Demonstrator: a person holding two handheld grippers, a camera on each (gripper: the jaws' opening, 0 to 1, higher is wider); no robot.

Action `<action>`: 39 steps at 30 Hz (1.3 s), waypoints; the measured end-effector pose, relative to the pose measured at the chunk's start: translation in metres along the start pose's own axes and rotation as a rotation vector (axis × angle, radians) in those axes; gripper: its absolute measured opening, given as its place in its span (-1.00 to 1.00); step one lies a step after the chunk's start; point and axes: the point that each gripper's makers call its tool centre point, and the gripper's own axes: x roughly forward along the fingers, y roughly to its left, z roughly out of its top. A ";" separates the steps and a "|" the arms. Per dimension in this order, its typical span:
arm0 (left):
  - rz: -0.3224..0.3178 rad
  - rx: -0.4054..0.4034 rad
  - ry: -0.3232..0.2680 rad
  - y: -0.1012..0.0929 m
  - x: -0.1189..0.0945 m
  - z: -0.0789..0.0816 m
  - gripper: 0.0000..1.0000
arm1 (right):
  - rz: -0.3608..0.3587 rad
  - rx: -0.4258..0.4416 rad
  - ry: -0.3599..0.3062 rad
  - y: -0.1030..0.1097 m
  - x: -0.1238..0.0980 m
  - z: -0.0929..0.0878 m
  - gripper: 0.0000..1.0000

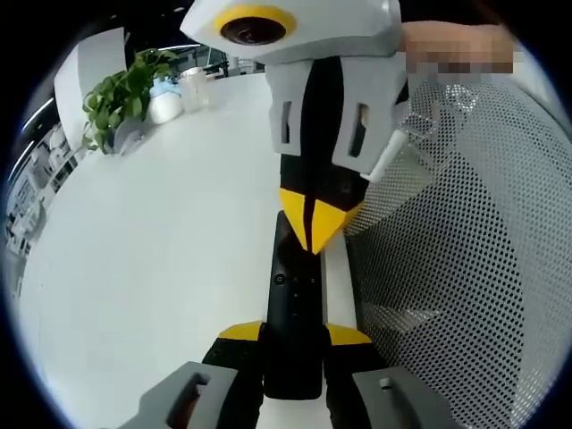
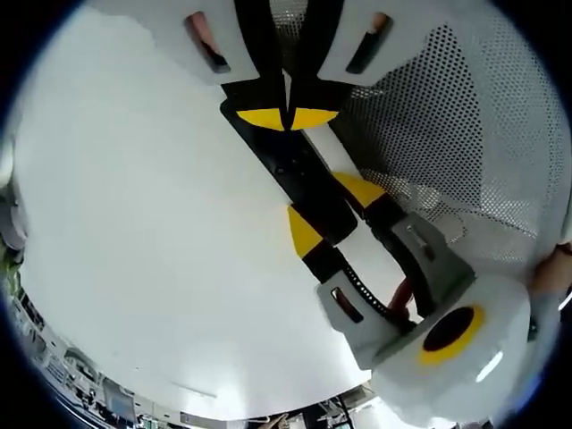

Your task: Press the specified remote control buttons in sequence, fully releasing each button before pressing the next.

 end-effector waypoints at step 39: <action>0.005 0.026 0.006 0.000 0.001 0.001 -0.52 | 0.021 0.074 -0.011 0.000 0.001 0.000 -1.00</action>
